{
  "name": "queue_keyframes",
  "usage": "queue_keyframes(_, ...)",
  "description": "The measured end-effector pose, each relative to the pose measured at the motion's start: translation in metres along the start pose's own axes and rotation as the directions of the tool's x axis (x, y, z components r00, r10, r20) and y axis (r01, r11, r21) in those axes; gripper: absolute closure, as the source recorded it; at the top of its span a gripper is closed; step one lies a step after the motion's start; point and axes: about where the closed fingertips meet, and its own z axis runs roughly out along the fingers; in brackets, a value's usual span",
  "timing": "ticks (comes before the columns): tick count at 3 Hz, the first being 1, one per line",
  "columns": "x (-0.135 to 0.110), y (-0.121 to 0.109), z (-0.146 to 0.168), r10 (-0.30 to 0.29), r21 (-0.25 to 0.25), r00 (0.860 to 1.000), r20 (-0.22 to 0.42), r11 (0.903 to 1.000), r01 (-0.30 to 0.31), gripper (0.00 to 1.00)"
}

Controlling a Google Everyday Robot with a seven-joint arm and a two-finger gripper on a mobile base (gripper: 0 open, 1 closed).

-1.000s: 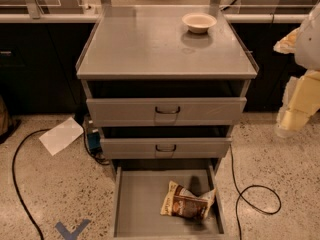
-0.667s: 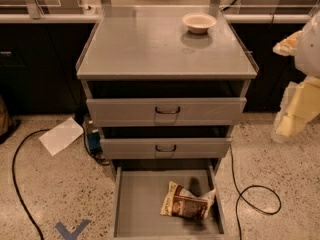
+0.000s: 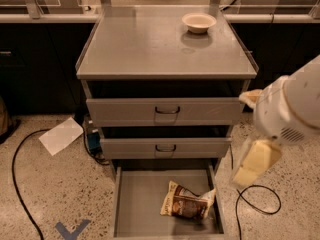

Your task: Pick brown chip bag from bottom drawer and place on counter

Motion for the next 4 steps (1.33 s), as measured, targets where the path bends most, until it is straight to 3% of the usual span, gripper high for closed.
queue_keyframes(1, 0.005, 0.013, 0.059, 0.037, -0.027, 0.999, 0.02, 0.999, -0.037, 0.0)
queue_keyframes(2, 0.017, -0.001, 0.12, 0.11, -0.015, 0.994, 0.027, 0.9939, -0.11, 0.0)
queue_keyframes(3, 0.034, -0.013, 0.192, 0.199, -0.023, 0.98, 0.018, 0.9797, -0.199, 0.0)
queue_keyframes(4, 0.051, -0.016, 0.273, 0.299, -0.055, 0.954, 0.015, 0.9529, -0.298, 0.0)
